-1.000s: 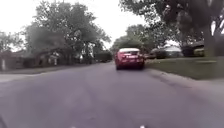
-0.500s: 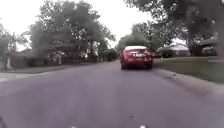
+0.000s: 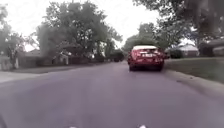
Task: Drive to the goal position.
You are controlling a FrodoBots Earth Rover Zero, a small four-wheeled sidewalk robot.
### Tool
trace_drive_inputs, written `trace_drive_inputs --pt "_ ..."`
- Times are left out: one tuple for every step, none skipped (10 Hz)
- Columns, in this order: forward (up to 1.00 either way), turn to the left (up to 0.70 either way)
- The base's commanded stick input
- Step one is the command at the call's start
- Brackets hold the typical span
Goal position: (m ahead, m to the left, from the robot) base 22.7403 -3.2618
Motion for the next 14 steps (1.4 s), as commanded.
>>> trace_drive_inputs --pt "1.00 0.02" --pt "1.00 0.02" --pt "1.00 0.02" --pt "1.00 0.02" --pt "1.00 0.02" --pt "1.00 0.02" --pt "1.00 0.02" --pt "1.00 0.02" --pt "1.00 0.02" --pt "1.00 -0.03" --pt "1.00 -0.36" --pt "1.00 -0.38" --pt "1.00 -0.32" --pt "1.00 -0.04"
